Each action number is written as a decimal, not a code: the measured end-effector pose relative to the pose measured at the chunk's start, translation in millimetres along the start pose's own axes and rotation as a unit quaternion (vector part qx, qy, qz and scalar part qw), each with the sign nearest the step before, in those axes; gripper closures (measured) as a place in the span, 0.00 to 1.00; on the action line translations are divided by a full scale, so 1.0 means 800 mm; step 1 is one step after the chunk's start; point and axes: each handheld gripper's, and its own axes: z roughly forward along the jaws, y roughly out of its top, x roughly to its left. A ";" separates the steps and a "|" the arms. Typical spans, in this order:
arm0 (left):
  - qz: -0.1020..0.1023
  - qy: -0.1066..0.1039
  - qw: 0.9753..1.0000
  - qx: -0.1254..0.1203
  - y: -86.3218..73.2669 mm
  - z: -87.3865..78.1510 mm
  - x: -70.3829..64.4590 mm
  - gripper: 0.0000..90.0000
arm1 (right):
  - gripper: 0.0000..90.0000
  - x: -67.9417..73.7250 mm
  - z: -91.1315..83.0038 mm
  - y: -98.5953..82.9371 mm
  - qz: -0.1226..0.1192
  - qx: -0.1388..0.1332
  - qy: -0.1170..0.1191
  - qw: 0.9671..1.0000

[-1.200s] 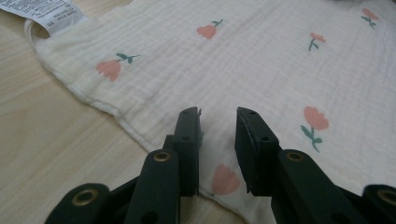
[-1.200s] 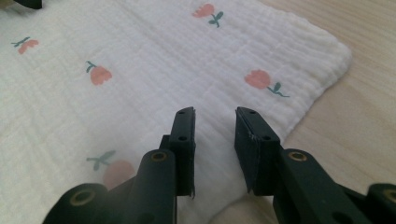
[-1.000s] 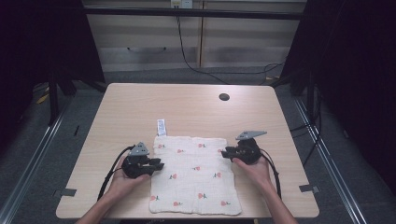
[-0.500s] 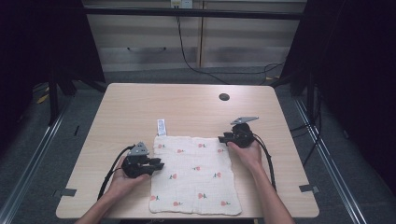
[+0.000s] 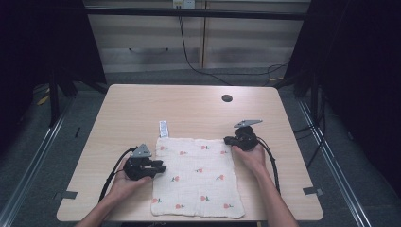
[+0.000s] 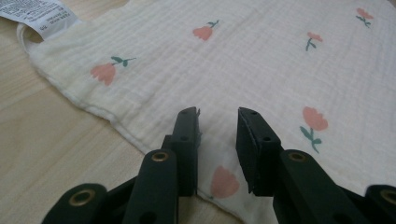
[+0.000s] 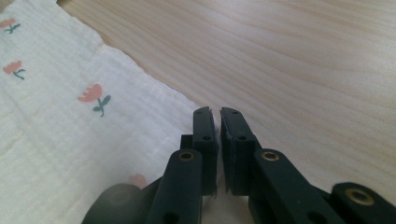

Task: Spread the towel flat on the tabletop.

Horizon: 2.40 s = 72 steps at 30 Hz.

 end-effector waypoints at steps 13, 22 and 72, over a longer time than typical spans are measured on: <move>-0.032 0.027 0.999 -0.015 0.024 -0.019 0.022 0.60 | 0.96 0.004 -0.016 0.000 0.010 -0.014 0.023 1.000; -0.095 0.060 0.992 -0.052 0.049 -0.030 0.090 0.63 | 0.96 0.005 -0.021 0.000 0.017 -0.016 0.039 0.999; -0.054 0.055 0.997 -0.031 0.056 0.018 0.082 0.95 | 0.97 0.004 -0.036 -0.004 0.027 -0.050 0.046 0.997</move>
